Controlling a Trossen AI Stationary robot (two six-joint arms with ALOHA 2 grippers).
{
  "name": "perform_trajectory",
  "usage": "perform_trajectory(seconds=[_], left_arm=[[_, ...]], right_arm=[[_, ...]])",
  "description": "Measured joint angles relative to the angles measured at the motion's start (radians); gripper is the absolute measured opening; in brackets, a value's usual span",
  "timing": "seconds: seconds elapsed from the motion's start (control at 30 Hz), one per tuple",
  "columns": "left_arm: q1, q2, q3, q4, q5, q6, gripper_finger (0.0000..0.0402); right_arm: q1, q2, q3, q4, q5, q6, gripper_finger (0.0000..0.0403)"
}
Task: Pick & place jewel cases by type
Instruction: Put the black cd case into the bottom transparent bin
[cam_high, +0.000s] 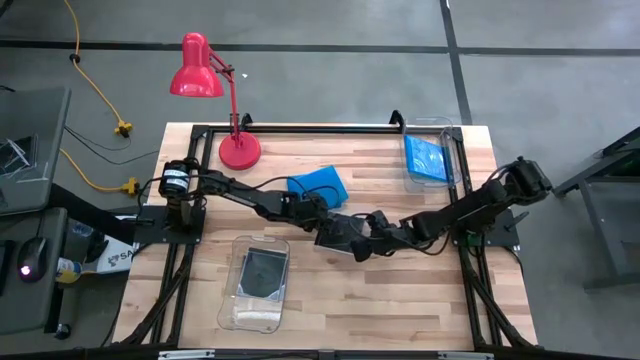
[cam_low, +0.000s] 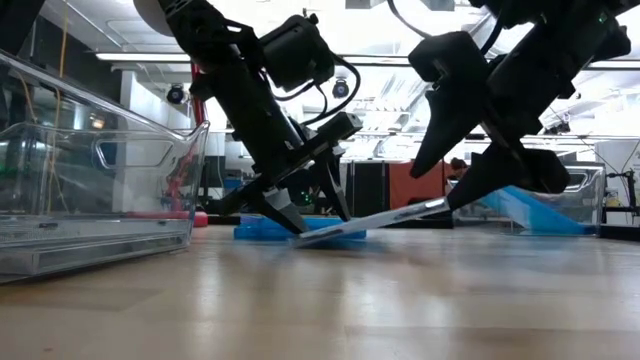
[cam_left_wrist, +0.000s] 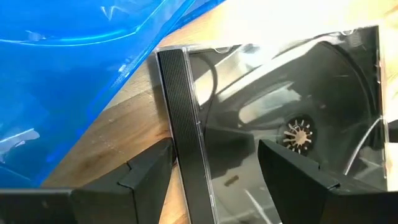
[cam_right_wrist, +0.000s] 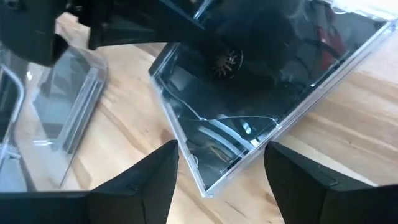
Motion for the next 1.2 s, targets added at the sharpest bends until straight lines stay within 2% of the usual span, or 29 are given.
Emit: perform_trajectory(seconds=[0.57, 1.2], left_arm=[[-0.016, 0.000, -0.001, 0.003, -0.010, 0.000, 0.0239], [-0.030, 0.000, -0.004, 0.044, -0.027, -0.003, 0.0239]], right_arm=[[0.000, -0.002, 0.000, 0.080, -0.065, -0.046, 0.0217], [-0.002, -0.047, 0.000, 0.101, -0.049, -0.085, 0.0213]])
